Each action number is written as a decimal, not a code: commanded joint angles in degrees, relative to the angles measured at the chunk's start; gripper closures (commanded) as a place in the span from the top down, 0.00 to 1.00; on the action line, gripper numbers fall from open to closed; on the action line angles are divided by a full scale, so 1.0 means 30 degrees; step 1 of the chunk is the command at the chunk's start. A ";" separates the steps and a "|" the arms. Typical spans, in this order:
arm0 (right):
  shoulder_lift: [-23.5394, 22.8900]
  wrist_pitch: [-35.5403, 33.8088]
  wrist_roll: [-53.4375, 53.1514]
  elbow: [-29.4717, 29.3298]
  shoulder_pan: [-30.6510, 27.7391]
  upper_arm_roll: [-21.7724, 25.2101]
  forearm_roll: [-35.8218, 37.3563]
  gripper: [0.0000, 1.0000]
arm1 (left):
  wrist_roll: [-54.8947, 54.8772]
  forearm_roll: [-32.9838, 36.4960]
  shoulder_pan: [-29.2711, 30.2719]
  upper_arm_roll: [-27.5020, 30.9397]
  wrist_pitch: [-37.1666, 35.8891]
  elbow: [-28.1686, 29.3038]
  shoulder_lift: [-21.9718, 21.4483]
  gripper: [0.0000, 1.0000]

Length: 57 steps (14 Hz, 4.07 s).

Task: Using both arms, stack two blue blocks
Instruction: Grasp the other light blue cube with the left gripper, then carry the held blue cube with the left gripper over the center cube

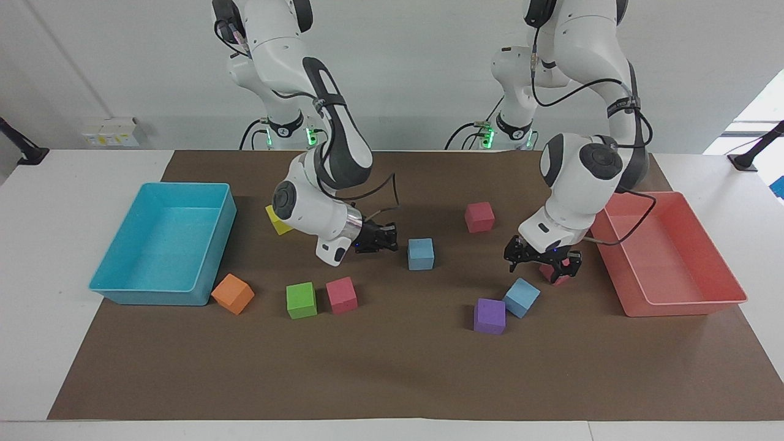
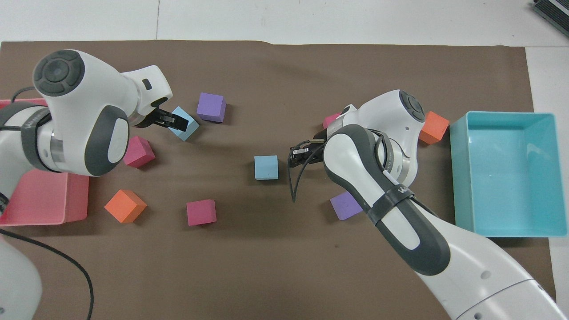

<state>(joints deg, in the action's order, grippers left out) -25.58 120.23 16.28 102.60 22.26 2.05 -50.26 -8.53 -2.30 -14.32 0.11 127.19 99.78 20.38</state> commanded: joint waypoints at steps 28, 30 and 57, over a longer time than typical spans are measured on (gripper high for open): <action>-0.0350 0.2668 0.2806 0.2478 -0.0271 -0.0213 -0.7682 0.00 | 0.1426 0.0973 -0.1316 0.0375 -0.0968 0.0404 -0.0961 0.07; -0.0350 0.2756 0.2806 0.2508 -0.0271 -0.0213 -0.7682 0.00 | 0.4351 0.1002 -0.1991 0.0346 -0.0941 0.0200 -0.0904 0.08; -0.0350 0.2727 0.2806 0.2508 -0.0271 -0.0213 -0.7506 0.00 | 1.4762 0.1556 -0.8176 0.0346 -0.1527 0.0023 0.0005 0.21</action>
<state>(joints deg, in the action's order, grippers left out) -27.20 127.10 22.04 109.08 21.59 1.87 -71.14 32.96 0.34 -37.34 0.04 123.61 99.61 20.77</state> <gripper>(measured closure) 0.991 0.410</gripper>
